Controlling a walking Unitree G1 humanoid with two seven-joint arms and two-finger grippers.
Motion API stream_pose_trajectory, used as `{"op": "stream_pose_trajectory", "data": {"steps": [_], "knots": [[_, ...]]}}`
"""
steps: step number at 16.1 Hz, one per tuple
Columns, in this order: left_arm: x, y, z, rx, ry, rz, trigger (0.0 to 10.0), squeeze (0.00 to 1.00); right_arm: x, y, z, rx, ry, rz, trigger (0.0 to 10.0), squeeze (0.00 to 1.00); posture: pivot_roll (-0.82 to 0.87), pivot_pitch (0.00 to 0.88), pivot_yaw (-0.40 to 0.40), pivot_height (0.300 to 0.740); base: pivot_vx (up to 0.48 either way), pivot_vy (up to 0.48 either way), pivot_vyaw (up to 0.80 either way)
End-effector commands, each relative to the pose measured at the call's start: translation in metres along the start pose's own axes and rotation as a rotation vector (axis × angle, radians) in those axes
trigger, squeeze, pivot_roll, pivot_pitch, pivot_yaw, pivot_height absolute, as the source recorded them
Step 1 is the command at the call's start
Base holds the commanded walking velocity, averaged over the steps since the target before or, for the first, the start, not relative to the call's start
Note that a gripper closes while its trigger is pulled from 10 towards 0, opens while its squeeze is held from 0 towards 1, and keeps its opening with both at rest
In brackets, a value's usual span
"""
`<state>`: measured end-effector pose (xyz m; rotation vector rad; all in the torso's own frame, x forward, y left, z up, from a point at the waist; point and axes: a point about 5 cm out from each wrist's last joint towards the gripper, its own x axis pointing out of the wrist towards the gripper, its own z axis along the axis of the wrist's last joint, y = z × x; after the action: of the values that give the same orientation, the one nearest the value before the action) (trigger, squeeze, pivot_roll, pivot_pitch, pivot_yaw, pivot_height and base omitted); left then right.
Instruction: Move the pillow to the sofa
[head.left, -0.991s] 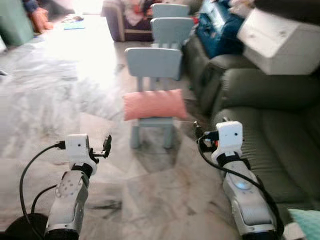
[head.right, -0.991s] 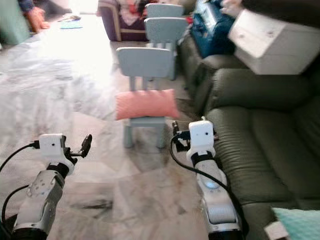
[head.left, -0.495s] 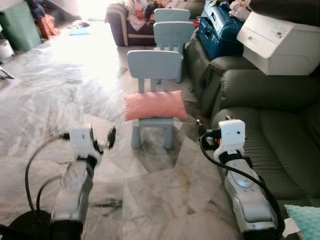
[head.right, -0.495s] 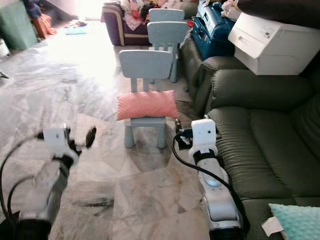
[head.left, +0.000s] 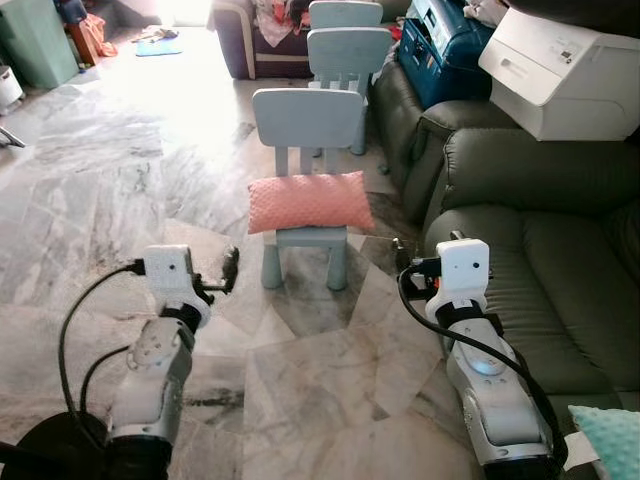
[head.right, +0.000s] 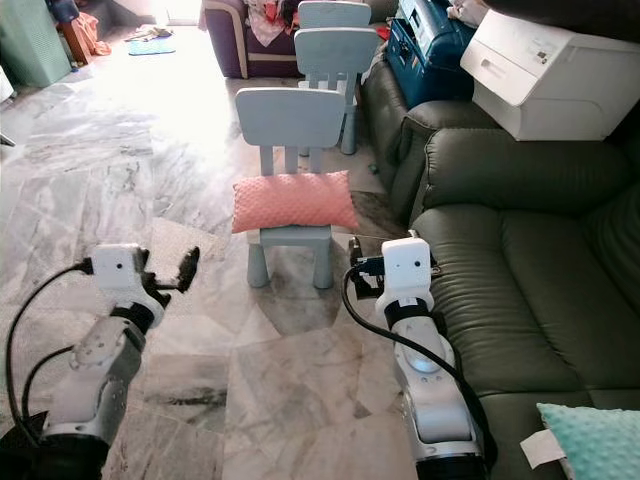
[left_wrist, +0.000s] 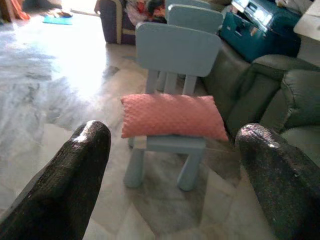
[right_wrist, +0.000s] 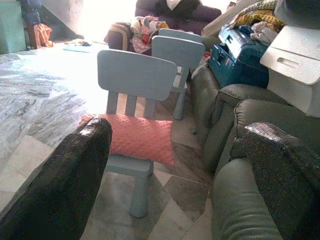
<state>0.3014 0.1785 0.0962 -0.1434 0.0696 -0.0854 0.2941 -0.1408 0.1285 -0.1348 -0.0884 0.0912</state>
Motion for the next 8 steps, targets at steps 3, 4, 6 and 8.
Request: {"op": "stream_pose_trajectory", "data": {"steps": [3, 4, 6, 8], "knots": [[-0.0029, -0.0033, 0.0005, -0.025, 0.003, -0.031, 10.0, 0.0, -0.0013, 0.0007, 0.0011, -0.003, -0.002, 0.004, 10.0, 0.0, -0.09, 0.083, -0.028, 0.74, 0.4, 0.0, 0.0], [-0.0024, -0.0041, 0.0006, -0.013, 0.007, -0.037, 10.0, 0.0, -0.0016, 0.0007, 0.0009, -0.002, -0.001, 0.002, 10.0, 0.0, -0.09, 0.084, -0.026, 0.74, 0.48, 0.0, 0.0], [-0.0018, -0.0047, 0.0015, -0.027, 0.008, -0.036, 10.0, 0.0, -0.0022, 0.0008, 0.0006, -0.001, 0.001, 0.002, 10.0, 0.0, -0.09, 0.088, -0.027, 0.74, 0.48, 0.0, 0.0], [-0.0029, -0.0043, 0.0015, -0.025, 0.008, -0.037, 10.0, 0.0, -0.0026, 0.0011, 0.0004, -0.001, 0.002, 0.002, 10.0, 0.0, -0.09, 0.09, -0.028, 0.74, 0.48, 0.0, 0.0]]}}
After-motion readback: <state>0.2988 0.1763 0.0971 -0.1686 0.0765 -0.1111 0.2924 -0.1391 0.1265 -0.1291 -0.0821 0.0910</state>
